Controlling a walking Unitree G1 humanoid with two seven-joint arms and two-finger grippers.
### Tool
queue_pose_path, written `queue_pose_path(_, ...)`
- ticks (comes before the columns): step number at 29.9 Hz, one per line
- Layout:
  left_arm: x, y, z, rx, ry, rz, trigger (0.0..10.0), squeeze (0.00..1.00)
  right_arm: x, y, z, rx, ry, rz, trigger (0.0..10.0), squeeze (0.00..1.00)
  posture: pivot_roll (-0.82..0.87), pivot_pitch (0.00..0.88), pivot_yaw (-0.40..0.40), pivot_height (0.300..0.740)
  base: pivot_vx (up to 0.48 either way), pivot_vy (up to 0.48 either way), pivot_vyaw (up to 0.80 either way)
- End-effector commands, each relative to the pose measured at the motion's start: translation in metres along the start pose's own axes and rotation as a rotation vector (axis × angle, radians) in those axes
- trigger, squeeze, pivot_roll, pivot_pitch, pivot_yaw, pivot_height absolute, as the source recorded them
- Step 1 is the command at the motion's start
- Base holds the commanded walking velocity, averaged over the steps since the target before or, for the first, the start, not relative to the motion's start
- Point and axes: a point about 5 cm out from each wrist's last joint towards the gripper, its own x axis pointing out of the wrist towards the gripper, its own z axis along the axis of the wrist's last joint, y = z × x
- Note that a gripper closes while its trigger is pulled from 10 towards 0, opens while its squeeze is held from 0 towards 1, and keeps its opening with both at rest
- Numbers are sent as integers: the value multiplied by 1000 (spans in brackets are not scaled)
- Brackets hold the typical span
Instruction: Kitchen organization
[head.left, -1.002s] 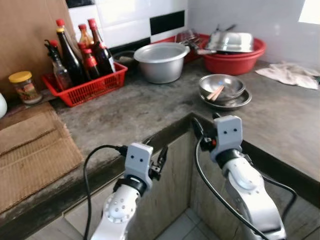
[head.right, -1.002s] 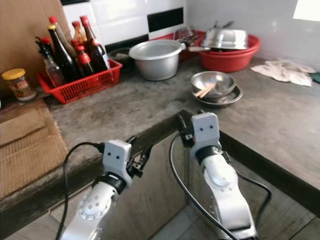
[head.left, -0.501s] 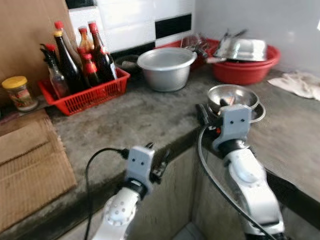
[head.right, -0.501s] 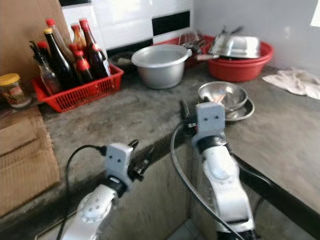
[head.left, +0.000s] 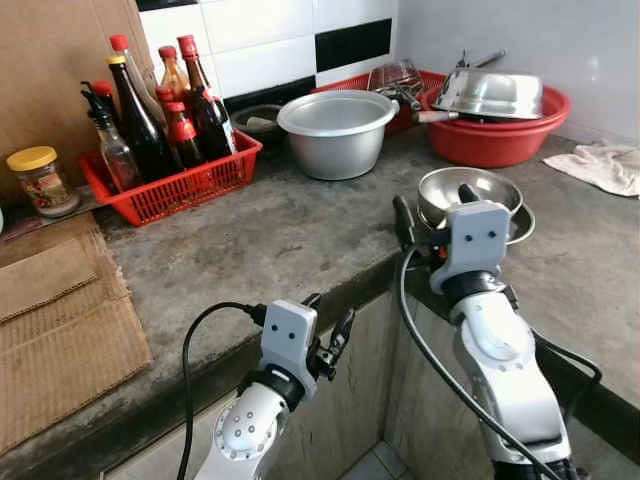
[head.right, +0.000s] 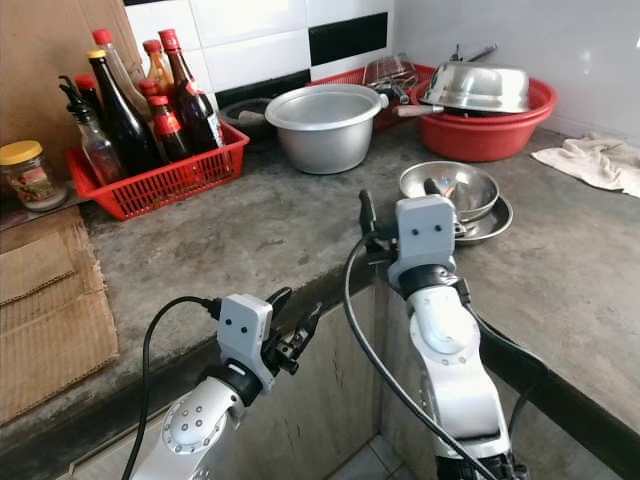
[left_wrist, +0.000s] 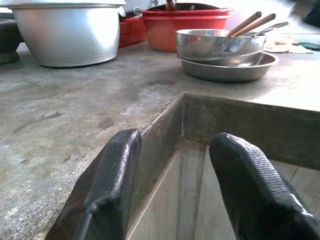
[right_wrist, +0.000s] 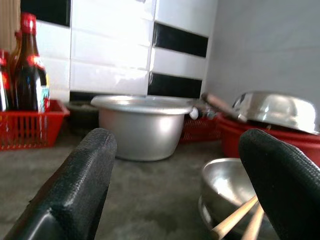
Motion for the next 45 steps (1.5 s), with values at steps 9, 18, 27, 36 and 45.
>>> queue_pose_path(9,-2,-2,5,0,-25,-19,10000,0,-1,-1,-15,-52,38,-47,10000,0,95,44,29,740,0,0,0)
queue_pose_path(18,-2,-4,6,-4,-33,-29,10000,0,-1,-5,-17,-74,31,-79,10000,0,93,45,30,740,0,0,0)
queue_pose_path(27,-1,-6,8,-12,-44,-40,10000,0,-1,-9,-20,-85,41,-116,10000,0,91,43,31,740,0,0,0)
queue_pose_path(36,-1,-6,8,-12,-45,-40,10000,0,-1,-11,-28,-78,77,-134,10000,0,93,43,28,740,0,0,0)
queue_pose_path(45,-1,-7,8,-12,-52,-41,10000,0,4,-12,-30,-59,84,-154,10000,0,92,37,26,740,0,0,0)
